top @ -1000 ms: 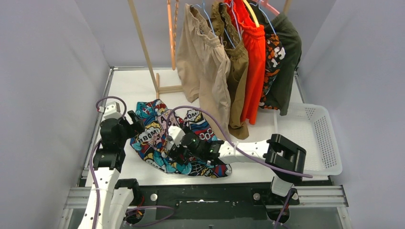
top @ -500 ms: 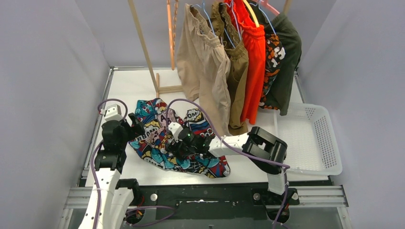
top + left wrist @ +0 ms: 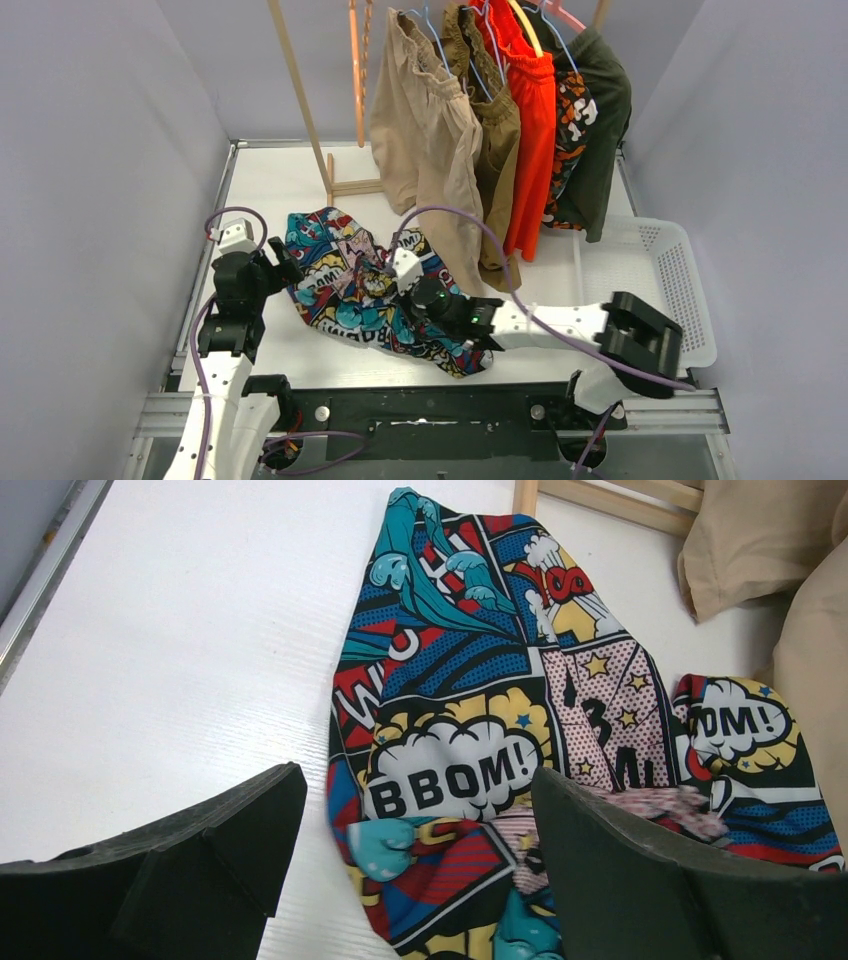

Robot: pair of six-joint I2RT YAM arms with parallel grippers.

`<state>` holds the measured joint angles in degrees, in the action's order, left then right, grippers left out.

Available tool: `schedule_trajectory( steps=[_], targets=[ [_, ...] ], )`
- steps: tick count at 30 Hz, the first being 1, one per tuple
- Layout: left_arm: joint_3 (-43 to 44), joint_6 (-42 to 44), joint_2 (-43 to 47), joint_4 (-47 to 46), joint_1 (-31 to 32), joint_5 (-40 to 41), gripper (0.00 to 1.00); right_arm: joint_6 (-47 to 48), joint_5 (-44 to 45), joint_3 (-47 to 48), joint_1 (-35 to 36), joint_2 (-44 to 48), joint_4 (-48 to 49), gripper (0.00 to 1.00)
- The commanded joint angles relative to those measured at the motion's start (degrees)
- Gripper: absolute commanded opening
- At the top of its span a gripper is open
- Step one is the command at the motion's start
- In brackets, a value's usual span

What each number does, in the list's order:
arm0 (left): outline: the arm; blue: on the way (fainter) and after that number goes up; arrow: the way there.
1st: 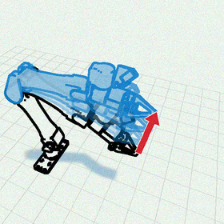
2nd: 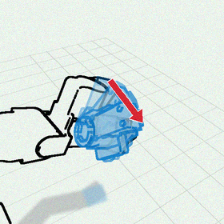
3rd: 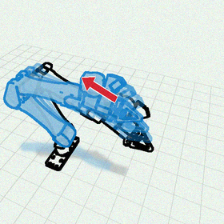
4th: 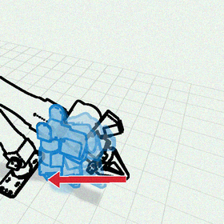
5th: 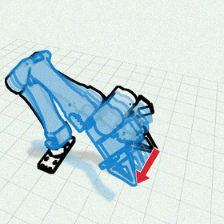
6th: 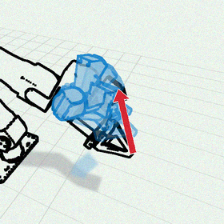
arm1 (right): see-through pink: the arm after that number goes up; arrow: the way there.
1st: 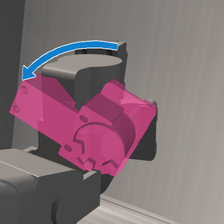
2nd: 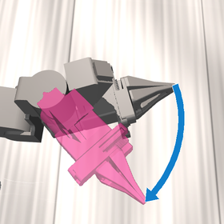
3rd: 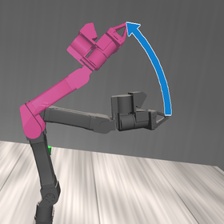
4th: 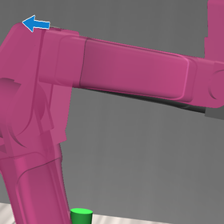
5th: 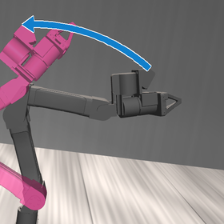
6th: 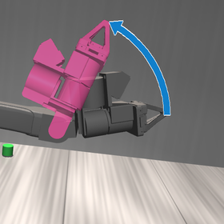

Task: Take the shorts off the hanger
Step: Adjust the shorts at the center of the board.

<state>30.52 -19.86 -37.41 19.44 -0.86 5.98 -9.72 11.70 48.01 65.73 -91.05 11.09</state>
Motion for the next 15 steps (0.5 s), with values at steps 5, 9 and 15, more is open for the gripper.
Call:
schedule_trajectory(
  steps=[5, 9, 15],
  targets=[
    [0.9, 1.0, 0.6, -3.8, -0.2, 0.0, 0.84, -0.9, 1.7, -4.2, 2.0, 24.0, 9.1, 0.05],
    [0.9, 1.0, 0.7, -4.0, -0.2, -0.3, 0.84, -1.4, -7.5, -5.3, 4.5, 32.1, 12.6, 0.05],
    [0.9, 1.0, 1.3, -4.1, -0.3, -0.5, 0.84, -2.0, -15.1, -5.2, 9.4, 38.4, 17.9, 0.04]
  ],
)
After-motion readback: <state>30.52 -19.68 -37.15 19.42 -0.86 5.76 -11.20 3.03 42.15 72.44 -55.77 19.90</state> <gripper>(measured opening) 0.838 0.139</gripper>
